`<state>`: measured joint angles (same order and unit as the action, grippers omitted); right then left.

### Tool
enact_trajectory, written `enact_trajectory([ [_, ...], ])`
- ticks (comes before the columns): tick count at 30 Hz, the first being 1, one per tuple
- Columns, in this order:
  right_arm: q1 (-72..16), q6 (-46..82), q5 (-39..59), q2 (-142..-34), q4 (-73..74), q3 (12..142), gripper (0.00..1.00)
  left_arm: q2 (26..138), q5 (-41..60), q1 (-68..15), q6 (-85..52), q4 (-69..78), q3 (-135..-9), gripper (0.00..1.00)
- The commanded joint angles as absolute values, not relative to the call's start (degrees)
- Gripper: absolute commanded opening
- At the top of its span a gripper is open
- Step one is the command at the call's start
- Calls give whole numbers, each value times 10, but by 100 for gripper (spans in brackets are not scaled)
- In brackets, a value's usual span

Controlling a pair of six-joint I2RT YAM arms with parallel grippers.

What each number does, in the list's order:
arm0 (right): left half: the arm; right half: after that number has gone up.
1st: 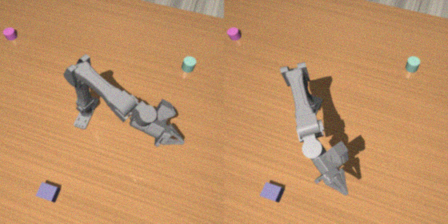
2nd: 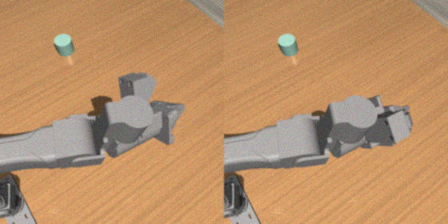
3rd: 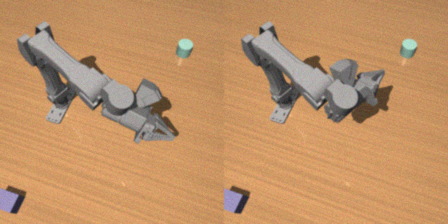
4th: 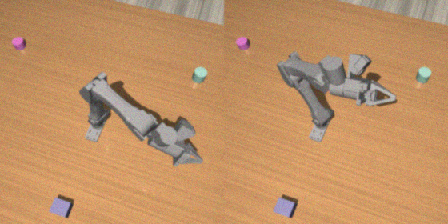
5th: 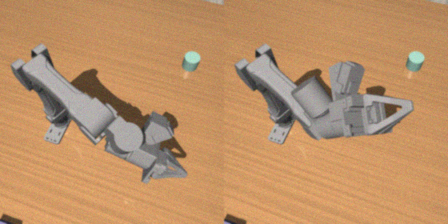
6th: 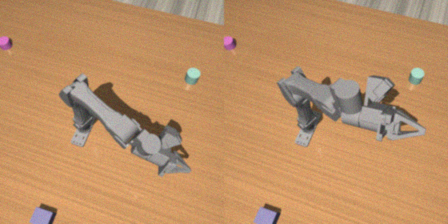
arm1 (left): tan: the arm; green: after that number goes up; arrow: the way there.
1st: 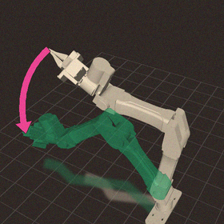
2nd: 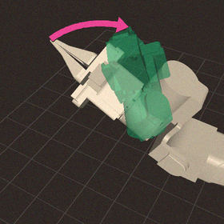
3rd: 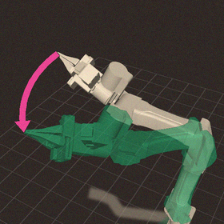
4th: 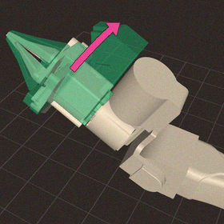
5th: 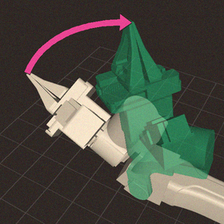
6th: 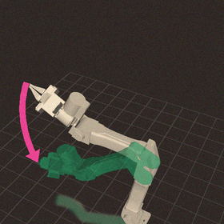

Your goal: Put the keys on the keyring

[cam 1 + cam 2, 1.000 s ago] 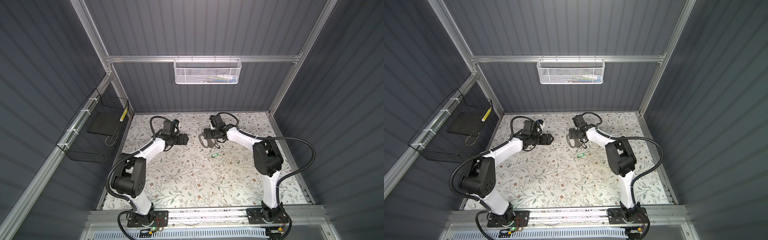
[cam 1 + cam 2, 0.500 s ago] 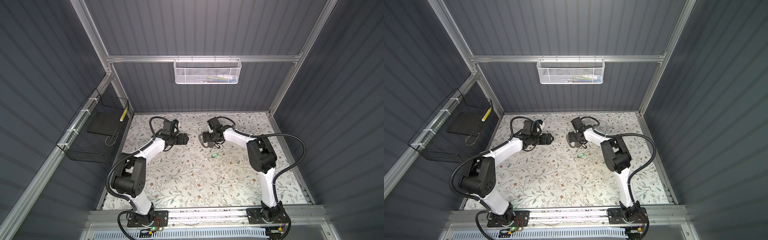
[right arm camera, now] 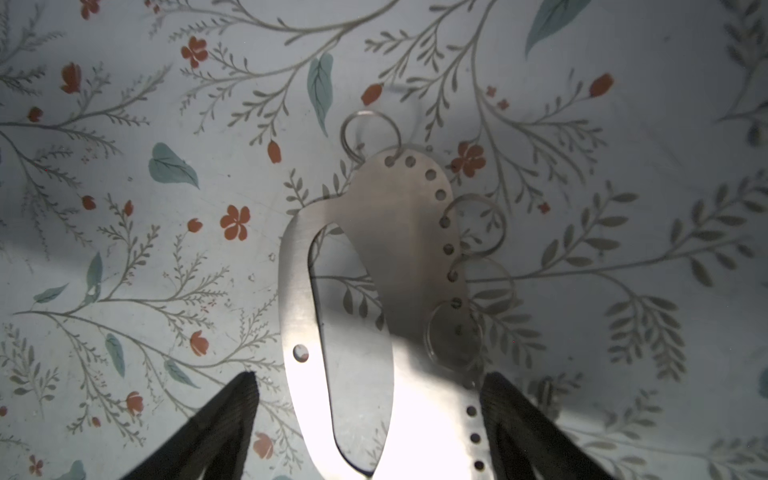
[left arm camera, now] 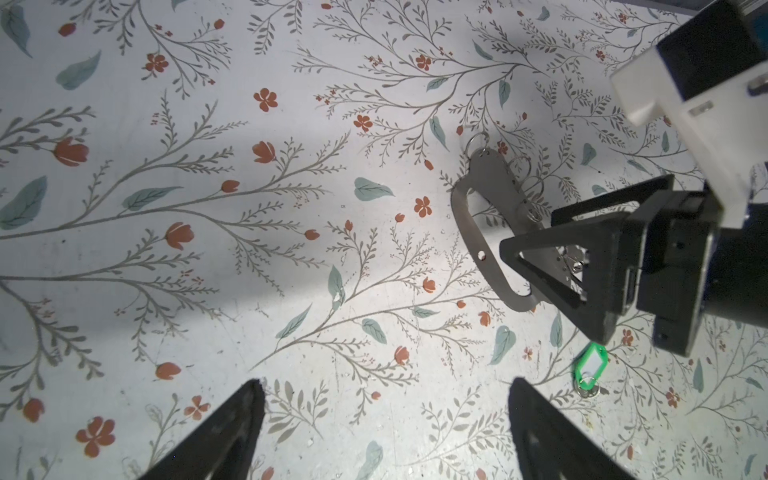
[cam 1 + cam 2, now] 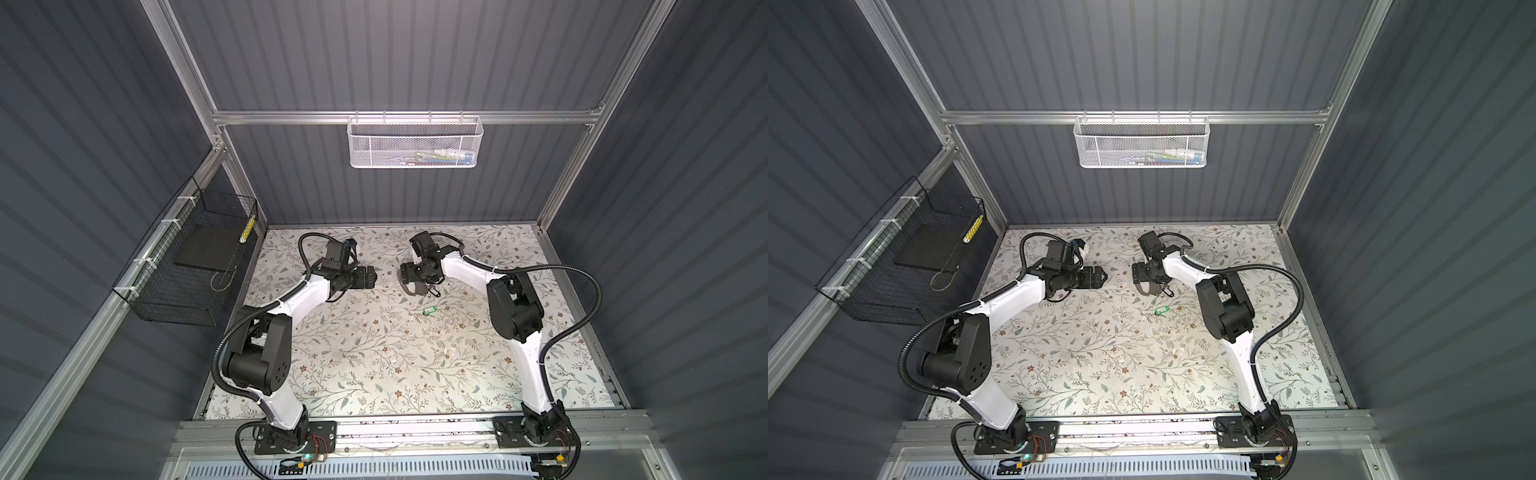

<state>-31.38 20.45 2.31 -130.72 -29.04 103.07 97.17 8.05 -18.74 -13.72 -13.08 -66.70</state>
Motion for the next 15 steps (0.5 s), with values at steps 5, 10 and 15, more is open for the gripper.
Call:
enact_trajectory([
  [5, -319, 201, 14, -1344, -366, 1090, 86, 972, 63, -184, -124, -147, -688, 93],
  [10, -324, 167, 34, -1361, -404, 1121, 86, 973, 58, -184, -122, -147, -689, 94],
  [15, -332, 104, 65, -1357, -439, 1119, 86, 967, 55, -184, -120, -148, -688, 94],
])
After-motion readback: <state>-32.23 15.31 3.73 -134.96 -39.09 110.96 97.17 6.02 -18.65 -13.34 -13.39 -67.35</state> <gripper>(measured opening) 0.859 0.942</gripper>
